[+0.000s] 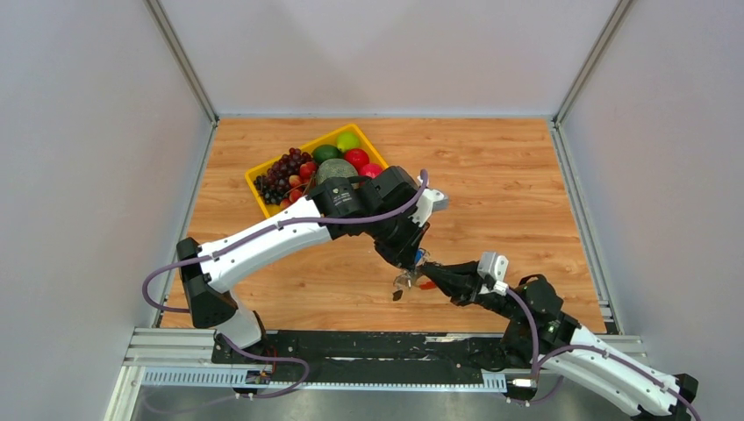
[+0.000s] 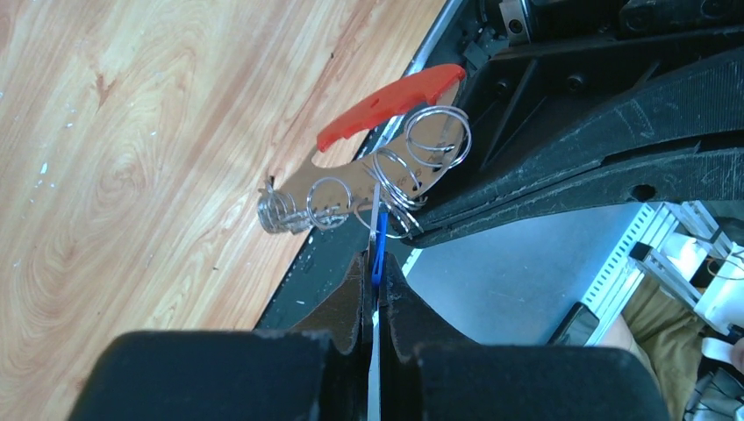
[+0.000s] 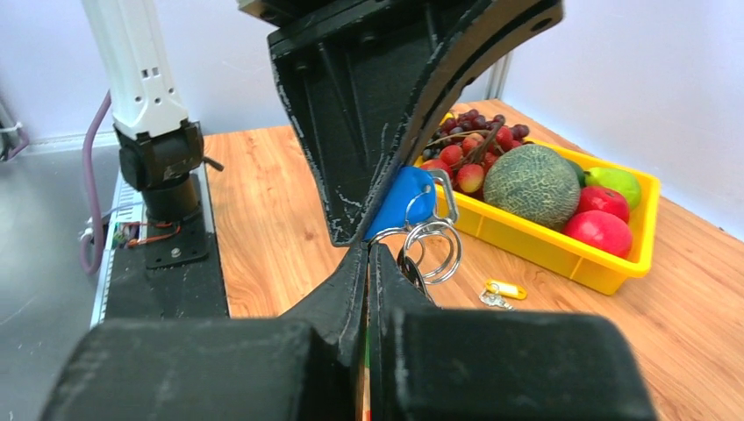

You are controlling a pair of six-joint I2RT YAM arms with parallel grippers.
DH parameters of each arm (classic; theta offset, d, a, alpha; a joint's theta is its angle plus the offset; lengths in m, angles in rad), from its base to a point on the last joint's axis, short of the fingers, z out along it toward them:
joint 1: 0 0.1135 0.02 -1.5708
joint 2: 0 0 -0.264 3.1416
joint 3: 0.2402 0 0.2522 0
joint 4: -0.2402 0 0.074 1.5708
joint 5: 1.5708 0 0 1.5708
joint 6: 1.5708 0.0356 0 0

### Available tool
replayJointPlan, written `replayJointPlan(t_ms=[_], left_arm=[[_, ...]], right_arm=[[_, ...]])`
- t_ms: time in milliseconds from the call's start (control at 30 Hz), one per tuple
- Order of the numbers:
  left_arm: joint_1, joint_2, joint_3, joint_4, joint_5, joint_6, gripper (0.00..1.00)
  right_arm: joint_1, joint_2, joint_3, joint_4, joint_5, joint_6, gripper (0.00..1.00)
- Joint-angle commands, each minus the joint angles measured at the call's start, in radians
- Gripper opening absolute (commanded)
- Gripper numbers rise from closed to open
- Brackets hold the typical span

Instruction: Remove the keys from the keyring

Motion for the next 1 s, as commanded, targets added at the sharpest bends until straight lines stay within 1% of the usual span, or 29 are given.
replayJointPlan(t_ms=[0, 100, 133, 200, 233, 267, 500, 833, 967], left_arm=[[0.02, -0.005, 0.05, -0.014, -0.006, 0.002, 0.0], [0.027, -0.006, 0.039, -0.017, -0.011, 0.004, 0.0], [0.03, -0.009, 0.034, -0.015, -0.014, 0.004, 0.0], [0.035, -0.021, 0.022, -0.012, -0.025, 0.004, 0.0], [0.036, -0.023, 0.018, -0.013, -0.03, 0.006, 0.0], [0.036, -0.029, 0.018, -0.015, -0.031, 0.006, 0.0], [0.037, -0.038, 0.02, -0.012, -0.004, 0.006, 0.0], [0.036, -0.048, 0.005, 0.005, 0.021, -0.004, 0.0], [0.035, -0.05, 0.001, 0.008, 0.031, -0.005, 0.0]], right_arm=[[0.008, 0.053, 0.003, 0.05, -0.128, -0.028, 0.0], [0.014, 0.063, 0.005, 0.05, -0.122, -0.031, 0.0], [0.015, 0.053, 0.004, 0.05, -0.104, -0.021, 0.03], [0.014, 0.031, 0.002, 0.042, -0.06, 0.007, 0.2], [0.014, 0.02, 0.001, 0.03, -0.046, 0.017, 0.25], [0.014, 0.011, 0.002, 0.021, -0.036, 0.029, 0.28], [0.014, -0.006, 0.005, -0.001, -0.007, 0.044, 0.31], [0.014, 0.092, 0.05, 0.042, -0.002, 0.038, 0.37], [0.015, 0.128, 0.067, 0.057, 0.004, 0.04, 0.37]])
